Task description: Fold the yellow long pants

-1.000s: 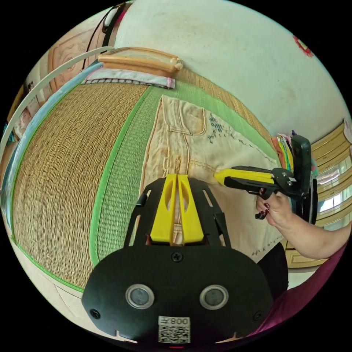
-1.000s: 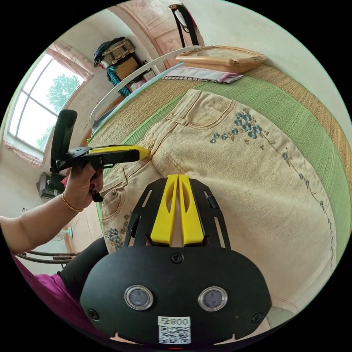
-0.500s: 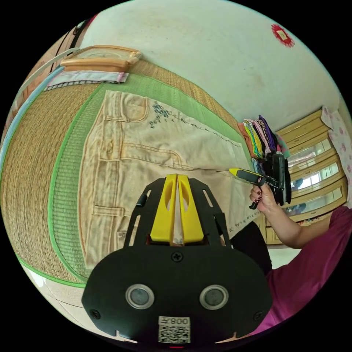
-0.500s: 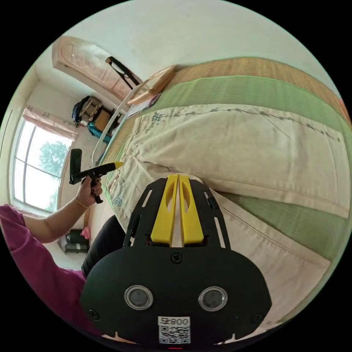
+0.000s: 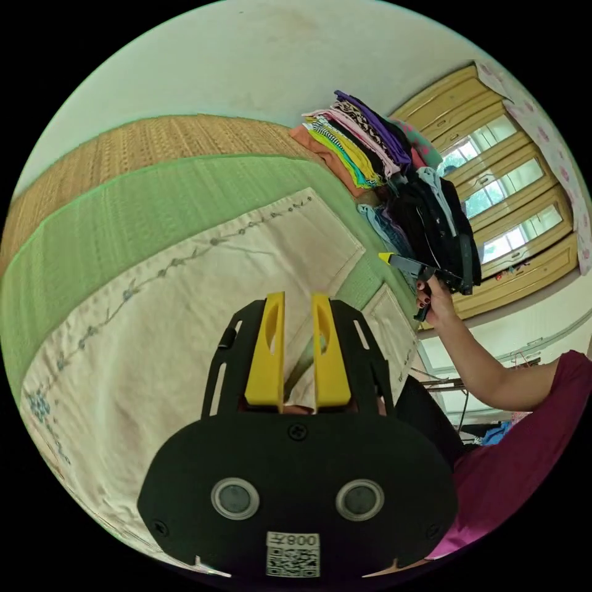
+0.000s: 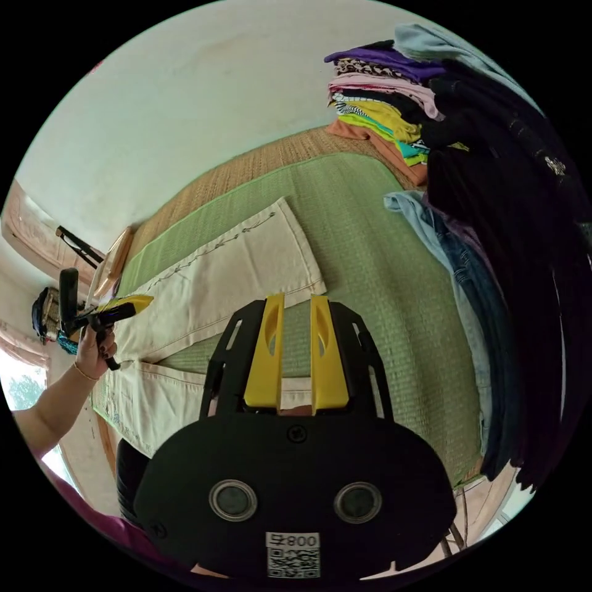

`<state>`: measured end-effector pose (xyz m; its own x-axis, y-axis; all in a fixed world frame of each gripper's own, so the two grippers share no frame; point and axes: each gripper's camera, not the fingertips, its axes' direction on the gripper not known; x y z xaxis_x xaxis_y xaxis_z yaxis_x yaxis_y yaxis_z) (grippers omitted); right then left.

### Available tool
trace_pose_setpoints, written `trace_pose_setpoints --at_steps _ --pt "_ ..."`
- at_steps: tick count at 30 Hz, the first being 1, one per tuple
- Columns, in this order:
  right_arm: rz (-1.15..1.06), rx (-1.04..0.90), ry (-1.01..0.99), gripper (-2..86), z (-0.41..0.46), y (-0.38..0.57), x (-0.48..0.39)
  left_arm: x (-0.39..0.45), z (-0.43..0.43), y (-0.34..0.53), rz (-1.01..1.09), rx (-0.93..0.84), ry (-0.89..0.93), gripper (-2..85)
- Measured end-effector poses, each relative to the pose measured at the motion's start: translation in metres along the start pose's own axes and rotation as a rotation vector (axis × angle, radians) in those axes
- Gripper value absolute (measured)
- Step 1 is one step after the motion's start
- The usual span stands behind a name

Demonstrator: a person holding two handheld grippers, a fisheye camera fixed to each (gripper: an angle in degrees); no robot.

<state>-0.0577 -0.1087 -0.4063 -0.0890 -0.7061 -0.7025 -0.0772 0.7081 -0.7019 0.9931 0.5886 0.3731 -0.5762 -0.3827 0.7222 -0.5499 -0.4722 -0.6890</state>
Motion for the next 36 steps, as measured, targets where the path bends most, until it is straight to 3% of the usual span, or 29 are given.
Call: trace_pose_setpoints --at_steps 9,15,24,29,33,36 --pt "-0.021 -0.029 -0.022 6.6 0.089 0.030 0.048 0.083 0.199 -0.208 0.136 -0.089 -0.185 8.7" --pt "-0.015 -0.011 -0.025 2.2 0.126 0.060 0.069 0.118 0.310 -0.284 0.169 -0.218 -0.359 7.6" --pt "-0.049 -0.004 -0.118 0.2 0.163 0.097 0.102 0.166 0.364 -0.305 0.168 -0.160 -0.320 2.1" --pt "-0.025 0.123 -0.162 0.4 0.137 0.129 0.123 0.188 0.368 -0.306 0.192 -0.104 -0.269 1.6" --pt "-0.020 0.060 -0.199 1.7 0.171 0.134 0.136 0.189 0.403 -0.314 0.148 -0.141 -0.268 1.5" --pt "-0.062 -0.010 -0.112 5.2 0.204 0.125 0.129 0.195 0.412 -0.315 0.125 -0.128 -0.259 1.5"
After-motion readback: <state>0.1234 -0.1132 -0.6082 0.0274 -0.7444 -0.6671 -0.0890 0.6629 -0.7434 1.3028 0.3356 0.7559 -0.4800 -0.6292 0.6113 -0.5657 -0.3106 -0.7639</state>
